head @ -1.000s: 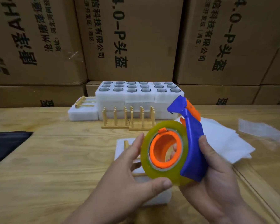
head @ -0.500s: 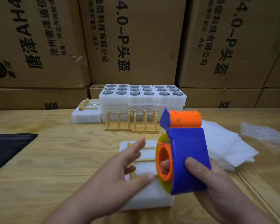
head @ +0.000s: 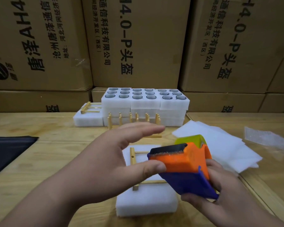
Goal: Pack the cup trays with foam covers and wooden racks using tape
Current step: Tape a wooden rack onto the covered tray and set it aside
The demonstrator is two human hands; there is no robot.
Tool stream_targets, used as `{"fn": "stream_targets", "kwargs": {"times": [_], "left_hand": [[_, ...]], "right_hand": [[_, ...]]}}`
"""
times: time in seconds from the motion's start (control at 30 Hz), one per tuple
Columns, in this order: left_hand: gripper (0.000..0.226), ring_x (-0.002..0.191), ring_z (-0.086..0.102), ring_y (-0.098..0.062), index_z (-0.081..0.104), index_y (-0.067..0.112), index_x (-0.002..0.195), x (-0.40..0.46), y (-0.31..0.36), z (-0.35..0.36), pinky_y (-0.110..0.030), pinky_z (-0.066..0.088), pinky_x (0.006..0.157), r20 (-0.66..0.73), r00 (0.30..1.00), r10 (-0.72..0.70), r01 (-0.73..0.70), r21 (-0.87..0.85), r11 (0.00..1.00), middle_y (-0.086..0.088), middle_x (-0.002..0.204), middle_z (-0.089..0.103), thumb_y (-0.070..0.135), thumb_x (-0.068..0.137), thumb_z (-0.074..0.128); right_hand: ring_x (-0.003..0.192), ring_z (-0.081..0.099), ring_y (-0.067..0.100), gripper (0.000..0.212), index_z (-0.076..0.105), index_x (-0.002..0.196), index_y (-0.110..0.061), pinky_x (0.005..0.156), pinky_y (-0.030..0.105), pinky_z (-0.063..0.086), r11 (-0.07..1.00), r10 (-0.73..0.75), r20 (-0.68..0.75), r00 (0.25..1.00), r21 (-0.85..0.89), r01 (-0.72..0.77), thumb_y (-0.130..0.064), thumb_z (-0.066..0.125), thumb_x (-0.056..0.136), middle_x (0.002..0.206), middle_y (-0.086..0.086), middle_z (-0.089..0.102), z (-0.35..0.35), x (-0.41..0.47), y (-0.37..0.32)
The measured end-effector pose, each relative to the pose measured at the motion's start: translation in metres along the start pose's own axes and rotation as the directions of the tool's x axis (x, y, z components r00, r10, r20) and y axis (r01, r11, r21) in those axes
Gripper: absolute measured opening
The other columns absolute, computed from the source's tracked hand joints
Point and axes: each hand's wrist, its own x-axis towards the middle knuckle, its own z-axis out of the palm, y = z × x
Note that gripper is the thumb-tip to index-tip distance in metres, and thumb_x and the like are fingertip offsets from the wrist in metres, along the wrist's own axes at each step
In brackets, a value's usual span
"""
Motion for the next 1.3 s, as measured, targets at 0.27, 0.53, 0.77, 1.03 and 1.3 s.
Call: {"fn": "stream_targets", "kwargs": {"times": [0.27, 0.53, 0.77, 1.03, 1.3], "left_hand": [[0.050, 0.112, 0.057, 0.015, 0.060, 0.058, 0.123, 0.005, 0.004, 0.009, -0.002, 0.039, 0.092, 0.057, 0.998, 0.011, -0.013, 0.042, 0.999, 0.040, 0.114, 0.063, 0.060, 0.075, 0.075], [0.029, 0.107, 0.065, 0.004, 0.073, 0.049, 0.109, 0.000, -0.003, 0.006, -0.022, 0.054, 0.085, 0.049, 0.999, -0.014, 0.018, -0.078, 0.997, 0.030, 0.107, 0.070, 0.059, 0.084, 0.062], [0.019, 0.102, 0.067, 0.005, 0.074, 0.052, 0.101, 0.004, -0.011, 0.007, -0.023, 0.052, 0.086, 0.077, 0.990, -0.122, 0.133, -0.160, 0.978, 0.026, 0.097, 0.074, 0.052, 0.082, 0.070], [0.015, 0.093, 0.068, 0.006, 0.078, 0.051, 0.088, 0.006, -0.009, 0.011, -0.012, 0.052, 0.074, 0.031, 0.984, -0.178, 0.180, -0.173, 0.968, 0.025, 0.089, 0.075, 0.051, 0.075, 0.071], [0.012, 0.095, 0.061, 0.015, 0.075, 0.051, 0.080, 0.003, 0.001, 0.016, -0.003, 0.045, 0.075, -0.181, 0.977, -0.114, 0.121, 0.027, 0.992, 0.039, 0.086, 0.067, 0.054, 0.076, 0.064]], "right_hand": [[0.110, 0.059, 0.001, 0.042, 0.062, 0.111, -0.048, 0.088, 0.023, 0.048, 0.993, -0.102, 0.036, 0.994, -0.064, 0.104, -0.077, 0.063, 0.079, 0.104, -0.031, 0.069, 0.003, 0.000, 0.000], [0.102, 0.060, -0.004, 0.035, 0.064, 0.105, -0.040, 0.089, 0.016, 0.045, 0.969, -0.217, 0.059, 0.974, -0.107, 0.222, -0.065, 0.069, 0.081, 0.099, -0.026, 0.070, 0.002, 0.000, -0.001], [0.096, 0.061, -0.005, 0.030, 0.073, 0.093, -0.033, 0.093, 0.011, 0.041, 0.940, -0.273, 0.147, 0.951, -0.169, 0.296, -0.059, 0.072, 0.079, 0.091, -0.024, 0.071, 0.002, 0.004, -0.004], [0.101, 0.058, -0.007, 0.038, 0.074, 0.090, -0.035, 0.092, 0.006, 0.039, 0.959, -0.161, 0.226, 0.961, -0.193, 0.206, -0.071, 0.069, 0.078, 0.090, -0.026, 0.070, -0.002, 0.004, -0.006], [0.100, 0.062, 0.002, 0.036, 0.067, 0.098, -0.039, 0.079, 0.013, 0.047, 0.989, -0.093, 0.244, 0.965, -0.088, 0.117, -0.068, 0.073, 0.078, 0.094, -0.024, 0.066, -0.008, 0.008, -0.010]]}}
